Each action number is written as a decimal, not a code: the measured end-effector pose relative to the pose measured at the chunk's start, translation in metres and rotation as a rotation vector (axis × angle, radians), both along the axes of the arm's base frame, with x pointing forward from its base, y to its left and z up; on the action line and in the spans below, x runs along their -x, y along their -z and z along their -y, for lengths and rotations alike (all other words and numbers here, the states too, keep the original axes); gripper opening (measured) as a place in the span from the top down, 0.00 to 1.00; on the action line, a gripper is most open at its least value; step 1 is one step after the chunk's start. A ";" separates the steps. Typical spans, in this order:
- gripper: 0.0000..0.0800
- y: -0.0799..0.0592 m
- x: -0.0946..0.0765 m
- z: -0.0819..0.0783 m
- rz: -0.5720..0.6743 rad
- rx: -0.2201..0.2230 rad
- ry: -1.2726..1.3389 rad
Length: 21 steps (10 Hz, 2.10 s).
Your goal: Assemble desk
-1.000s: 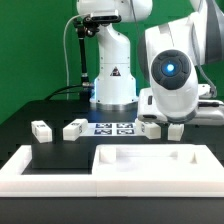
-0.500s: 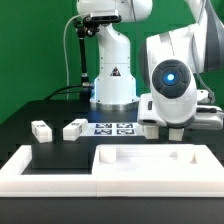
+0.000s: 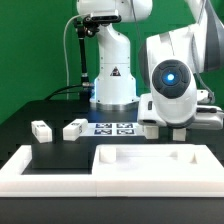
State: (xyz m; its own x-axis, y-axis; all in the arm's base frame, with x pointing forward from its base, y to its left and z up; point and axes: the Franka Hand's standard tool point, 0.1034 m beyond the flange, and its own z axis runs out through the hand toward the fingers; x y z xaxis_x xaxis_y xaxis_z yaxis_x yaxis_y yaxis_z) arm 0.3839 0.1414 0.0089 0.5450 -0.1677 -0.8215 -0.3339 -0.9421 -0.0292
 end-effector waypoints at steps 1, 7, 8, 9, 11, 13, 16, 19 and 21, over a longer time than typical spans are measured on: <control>0.64 0.000 0.000 0.000 0.000 0.000 0.000; 0.64 -0.095 -0.054 0.025 0.075 -0.056 -0.013; 0.64 -0.088 -0.059 0.023 0.115 -0.047 -0.008; 0.64 -0.084 -0.067 0.021 0.198 -0.026 0.003; 0.64 -0.080 -0.071 0.027 0.335 -0.008 -0.001; 0.64 -0.126 -0.125 0.040 0.482 -0.020 -0.028; 0.64 -0.131 -0.140 0.042 0.708 0.034 -0.030; 0.64 -0.130 -0.155 0.050 0.919 0.076 -0.060; 0.64 -0.152 -0.192 0.054 1.057 0.091 -0.092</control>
Offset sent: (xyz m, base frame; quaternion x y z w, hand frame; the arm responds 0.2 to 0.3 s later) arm 0.0504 -0.0357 0.0798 -0.0016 0.0299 -0.0594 0.9978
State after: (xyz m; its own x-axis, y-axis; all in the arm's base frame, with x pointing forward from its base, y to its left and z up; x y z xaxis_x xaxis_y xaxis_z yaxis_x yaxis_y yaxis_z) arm 0.5760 0.0876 0.1614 0.9879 -0.1265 0.0901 -0.1075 -0.9757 -0.1911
